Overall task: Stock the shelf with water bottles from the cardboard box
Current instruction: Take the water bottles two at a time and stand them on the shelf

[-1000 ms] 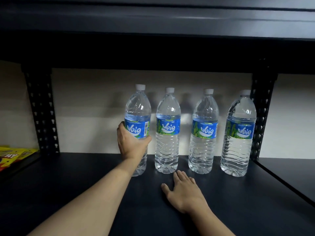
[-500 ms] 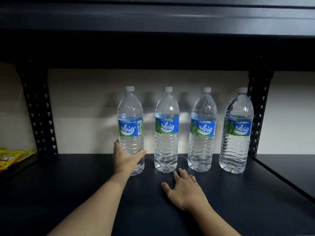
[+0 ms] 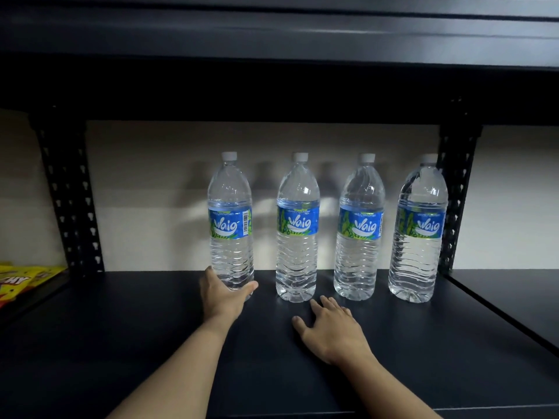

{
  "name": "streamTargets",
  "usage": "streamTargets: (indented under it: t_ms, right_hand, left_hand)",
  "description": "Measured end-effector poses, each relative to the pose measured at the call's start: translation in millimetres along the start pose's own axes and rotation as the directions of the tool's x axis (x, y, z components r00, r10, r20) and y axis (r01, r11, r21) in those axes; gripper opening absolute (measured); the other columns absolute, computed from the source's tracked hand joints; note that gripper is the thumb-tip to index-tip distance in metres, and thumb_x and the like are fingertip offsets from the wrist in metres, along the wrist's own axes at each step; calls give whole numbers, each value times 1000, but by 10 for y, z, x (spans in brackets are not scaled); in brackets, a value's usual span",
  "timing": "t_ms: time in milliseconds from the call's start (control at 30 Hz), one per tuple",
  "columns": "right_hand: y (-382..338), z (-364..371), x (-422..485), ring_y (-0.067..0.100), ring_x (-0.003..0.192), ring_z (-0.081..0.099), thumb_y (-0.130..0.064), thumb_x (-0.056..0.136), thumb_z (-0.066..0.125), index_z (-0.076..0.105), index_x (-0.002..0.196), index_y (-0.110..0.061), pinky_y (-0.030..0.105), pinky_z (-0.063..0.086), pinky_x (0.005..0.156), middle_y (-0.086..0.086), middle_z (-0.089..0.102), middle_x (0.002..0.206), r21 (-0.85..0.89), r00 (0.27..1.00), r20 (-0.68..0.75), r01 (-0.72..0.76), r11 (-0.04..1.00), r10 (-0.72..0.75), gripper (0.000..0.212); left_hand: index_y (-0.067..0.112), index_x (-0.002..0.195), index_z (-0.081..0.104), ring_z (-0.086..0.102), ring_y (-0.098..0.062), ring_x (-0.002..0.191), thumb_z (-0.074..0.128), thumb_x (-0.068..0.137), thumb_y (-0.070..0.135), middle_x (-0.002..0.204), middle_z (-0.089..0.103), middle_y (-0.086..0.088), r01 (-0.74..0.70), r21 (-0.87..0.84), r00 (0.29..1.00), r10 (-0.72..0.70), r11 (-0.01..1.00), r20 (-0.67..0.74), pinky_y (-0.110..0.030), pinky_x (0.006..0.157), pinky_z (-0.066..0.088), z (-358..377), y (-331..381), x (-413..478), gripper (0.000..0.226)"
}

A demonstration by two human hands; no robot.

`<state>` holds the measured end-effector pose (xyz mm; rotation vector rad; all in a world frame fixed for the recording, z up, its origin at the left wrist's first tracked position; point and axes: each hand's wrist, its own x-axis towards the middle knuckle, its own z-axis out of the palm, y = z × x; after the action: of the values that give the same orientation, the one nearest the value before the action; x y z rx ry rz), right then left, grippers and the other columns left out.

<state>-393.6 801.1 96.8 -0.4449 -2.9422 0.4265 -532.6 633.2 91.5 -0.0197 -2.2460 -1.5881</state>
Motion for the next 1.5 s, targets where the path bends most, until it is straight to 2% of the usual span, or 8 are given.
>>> streamTargets:
  t_ms: [567,733,1033,1500]
  right_hand:
    - [0,-1,-5,17,151,14,-61,95,35,31,153,-11,34,14,122,0,22,163,21,999,-42,-27,999,27,76]
    - [-10,-15,-16,18,151,14,-60,95,36,31,152,-12,35,15,122,0,22,163,22,999,-36,-29,999,29,76]
    - [-19,-34,-39,19,151,14,-60,96,35,29,153,-10,35,14,122,0,22,163,19,999,-34,-26,999,27,76]
    - [-21,-29,-45,18,152,13,-60,95,36,30,151,-9,34,12,123,2,23,162,23,999,-33,-21,1000,22,76]
  left_hand:
    - [10,116,45,56,-31,111,92,56,29,118,56,-9,-2,49,1000,3,999,-16,-38,89,50,-2,16,-36,79]
    - [15,116,47,59,-27,107,91,57,27,113,61,-4,18,23,1000,-18,1000,15,-31,87,49,-40,25,-30,75]
    - [13,116,43,57,-30,110,90,57,38,119,57,-7,-11,87,1000,9,996,17,-36,86,50,-38,58,-63,79]
    - [11,125,39,55,-33,116,88,62,38,128,54,-9,3,96,998,-9,995,60,-39,89,48,-33,67,-57,85]
